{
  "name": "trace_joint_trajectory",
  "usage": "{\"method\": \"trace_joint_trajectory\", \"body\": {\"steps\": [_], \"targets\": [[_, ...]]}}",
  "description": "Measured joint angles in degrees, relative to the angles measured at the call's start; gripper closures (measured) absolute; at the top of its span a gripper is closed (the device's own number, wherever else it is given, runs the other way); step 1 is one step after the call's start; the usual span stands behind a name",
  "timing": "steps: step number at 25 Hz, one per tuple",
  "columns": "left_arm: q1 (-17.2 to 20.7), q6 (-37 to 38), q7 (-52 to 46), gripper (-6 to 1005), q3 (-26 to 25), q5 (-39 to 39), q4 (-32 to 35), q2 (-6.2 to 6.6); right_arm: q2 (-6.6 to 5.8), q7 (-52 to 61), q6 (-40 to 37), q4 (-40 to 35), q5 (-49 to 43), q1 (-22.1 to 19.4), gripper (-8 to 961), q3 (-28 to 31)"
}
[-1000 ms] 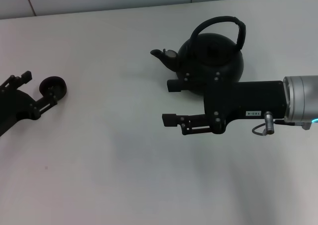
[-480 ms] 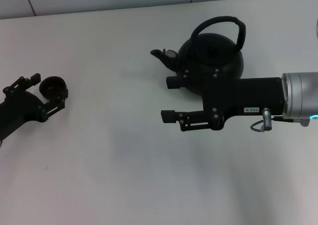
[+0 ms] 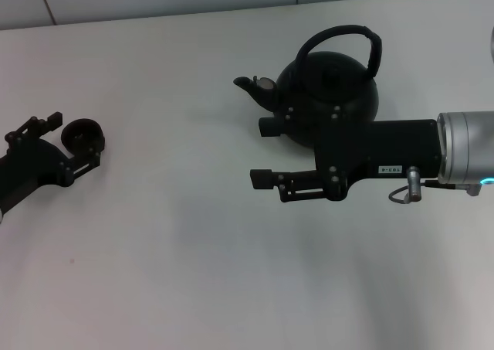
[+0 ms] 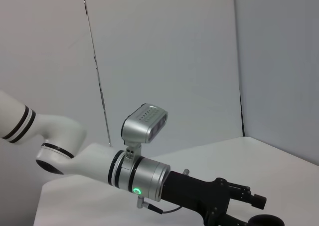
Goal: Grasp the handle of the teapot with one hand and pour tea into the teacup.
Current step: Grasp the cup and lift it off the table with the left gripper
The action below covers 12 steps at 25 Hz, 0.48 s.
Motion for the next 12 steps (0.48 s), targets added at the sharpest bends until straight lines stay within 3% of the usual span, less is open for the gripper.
{"method": "trace_joint_trajectory", "body": {"steps": [12], "targets": [[-0.6, -2.3, 0.0, 195, 1.4, 0.0, -0.1, -0.05, 0.07, 0.1, 0.0, -0.1, 0.2, 0.3, 199, 0.0]]}}
